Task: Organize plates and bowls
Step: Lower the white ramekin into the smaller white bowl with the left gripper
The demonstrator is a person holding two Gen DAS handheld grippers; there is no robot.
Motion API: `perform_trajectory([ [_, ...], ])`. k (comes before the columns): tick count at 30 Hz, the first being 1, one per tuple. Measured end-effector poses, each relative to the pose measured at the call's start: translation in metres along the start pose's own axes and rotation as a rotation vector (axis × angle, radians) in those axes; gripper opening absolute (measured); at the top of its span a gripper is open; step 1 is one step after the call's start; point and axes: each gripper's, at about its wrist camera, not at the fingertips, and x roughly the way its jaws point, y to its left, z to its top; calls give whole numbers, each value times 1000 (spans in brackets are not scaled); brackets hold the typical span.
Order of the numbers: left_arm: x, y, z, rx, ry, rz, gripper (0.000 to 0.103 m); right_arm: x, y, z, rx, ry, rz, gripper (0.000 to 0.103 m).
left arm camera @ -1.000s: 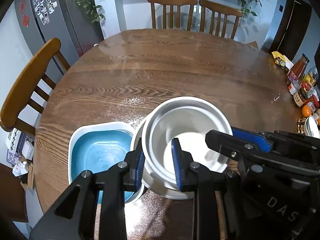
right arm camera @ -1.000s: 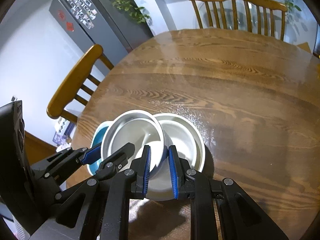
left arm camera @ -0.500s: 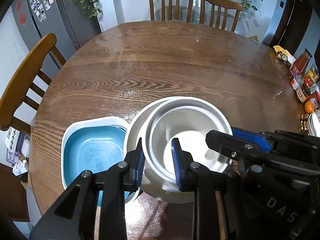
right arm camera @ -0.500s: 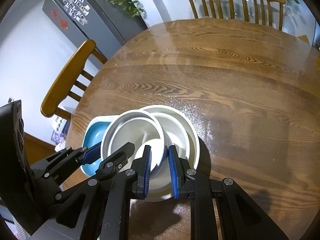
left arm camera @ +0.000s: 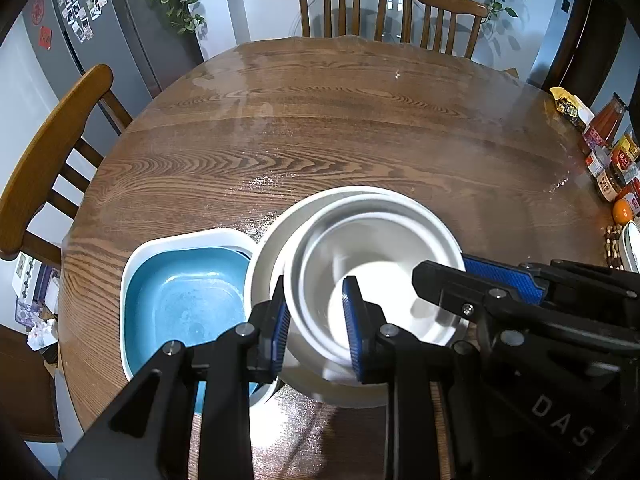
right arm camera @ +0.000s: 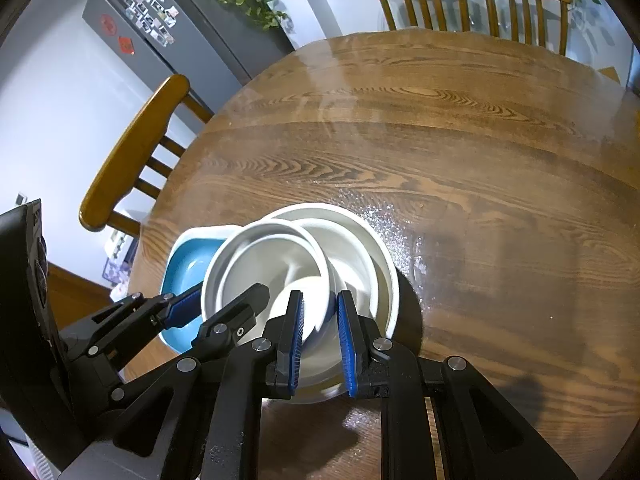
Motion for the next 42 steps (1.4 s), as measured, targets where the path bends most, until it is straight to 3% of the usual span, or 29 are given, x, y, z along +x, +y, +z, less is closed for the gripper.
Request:
perform_trajectory([
  [42,16,-6,-4,1,47,1,23,13,-3,-2,6,43,-22,20],
])
